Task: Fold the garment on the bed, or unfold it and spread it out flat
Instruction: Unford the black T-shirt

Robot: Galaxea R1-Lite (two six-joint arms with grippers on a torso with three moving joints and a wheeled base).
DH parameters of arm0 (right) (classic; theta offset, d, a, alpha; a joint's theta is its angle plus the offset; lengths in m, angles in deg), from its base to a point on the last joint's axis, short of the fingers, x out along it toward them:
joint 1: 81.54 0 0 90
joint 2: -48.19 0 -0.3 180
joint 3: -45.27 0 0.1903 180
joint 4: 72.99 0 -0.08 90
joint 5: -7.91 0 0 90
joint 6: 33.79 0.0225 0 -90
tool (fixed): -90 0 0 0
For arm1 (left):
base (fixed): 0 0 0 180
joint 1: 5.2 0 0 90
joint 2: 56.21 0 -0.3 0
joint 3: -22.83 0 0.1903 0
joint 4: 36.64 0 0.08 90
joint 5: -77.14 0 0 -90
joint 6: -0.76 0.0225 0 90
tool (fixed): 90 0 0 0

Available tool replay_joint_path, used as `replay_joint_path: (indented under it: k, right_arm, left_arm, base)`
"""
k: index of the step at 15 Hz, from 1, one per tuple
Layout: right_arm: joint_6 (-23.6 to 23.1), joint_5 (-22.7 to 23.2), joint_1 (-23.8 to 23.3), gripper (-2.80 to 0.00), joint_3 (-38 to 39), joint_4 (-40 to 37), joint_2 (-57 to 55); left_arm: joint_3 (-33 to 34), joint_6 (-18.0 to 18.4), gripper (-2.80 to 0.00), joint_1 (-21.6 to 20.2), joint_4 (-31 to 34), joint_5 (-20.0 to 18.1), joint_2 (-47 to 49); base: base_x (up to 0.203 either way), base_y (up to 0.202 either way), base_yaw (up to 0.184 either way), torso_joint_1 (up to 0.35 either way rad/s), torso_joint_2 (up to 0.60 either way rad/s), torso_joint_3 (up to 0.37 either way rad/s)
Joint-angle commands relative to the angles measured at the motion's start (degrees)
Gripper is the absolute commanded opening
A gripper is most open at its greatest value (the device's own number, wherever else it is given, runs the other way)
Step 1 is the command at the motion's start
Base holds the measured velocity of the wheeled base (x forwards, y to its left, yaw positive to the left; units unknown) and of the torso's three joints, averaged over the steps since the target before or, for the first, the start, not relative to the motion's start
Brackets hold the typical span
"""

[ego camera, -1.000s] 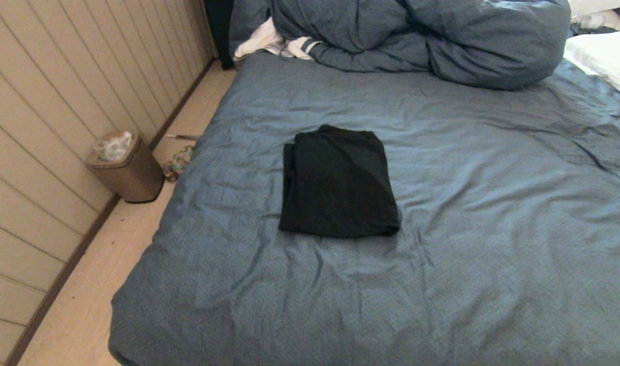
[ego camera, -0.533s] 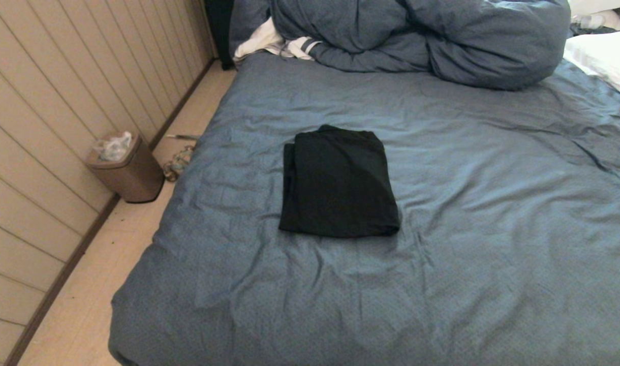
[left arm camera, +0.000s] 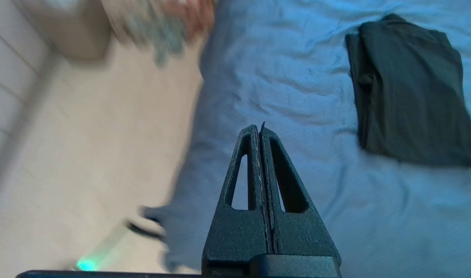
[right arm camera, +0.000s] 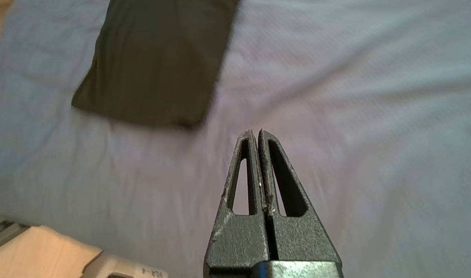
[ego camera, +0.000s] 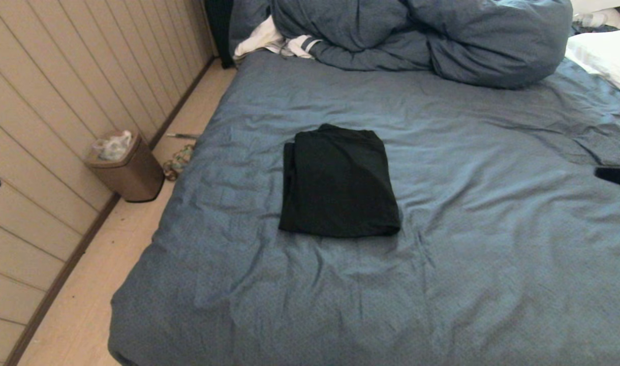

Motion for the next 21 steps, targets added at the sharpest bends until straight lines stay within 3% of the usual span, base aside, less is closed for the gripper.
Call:
replay_joint_path:
  k: [1,3,6,11,13,14,21]
  right_arm:
    - [0.23,-2.51,4.53,-2.8,-12.39,-0.98,-21.43]
    - [0.49,-6.61,10.47,-2.8,-24.66,-3.39,-33.92]
    - [0.74,-10.08,21.52,-2.8,-37.86,-7.06,-47.53]
    - [0.68,-12.24,33.03,-2.8,-43.68,-8.56,-57.98]
    - [0.39,-16.83,34.75,-2.8,-45.07,-8.32,-61.03]
    - [0.03,-18.38,35.25,0.0,-46.02,-8.13,-62.45]
    - [-4.92,-22.0,39.24,0.0,-50.67,-4.79,-69.05]
  left_arm:
    - [-3.62,-4.62,-2.8,0.9,0.06,-0.54,12.73]
    - [-4.11,-8.67,-2.8,4.43,-0.12,-1.97,15.1]
    - [-2.9,-9.39,-2.8,5.65,-0.26,-10.96,14.61]
    - [-0.65,-10.92,-2.8,5.83,-1.66,-11.44,16.68]
    - [0.6,-10.94,-2.8,5.83,-4.49,-11.41,17.47]
    - [0.97,-11.0,-2.8,5.83,-5.8,-11.29,18.22]
    - [2.7,-11.76,-2.8,5.83,-8.73,-11.29,20.36]
  base:
    - [0.0,0.0,0.0,0.0,0.0,0.0]
    - [0.0,0.0,0.0,0.0,0.0,0.0]
    - [0.0,0.0,0.0,0.0,0.0,0.0]
    - [0.0,0.0,0.0,0.0,0.0,0.0]
    - [0.0,0.0,0.0,0.0,0.0,0.0]
    - [0.0,0.0,0.0,0.0,0.0,0.0]
    - [0.0,0.0,0.0,0.0,0.0,0.0]
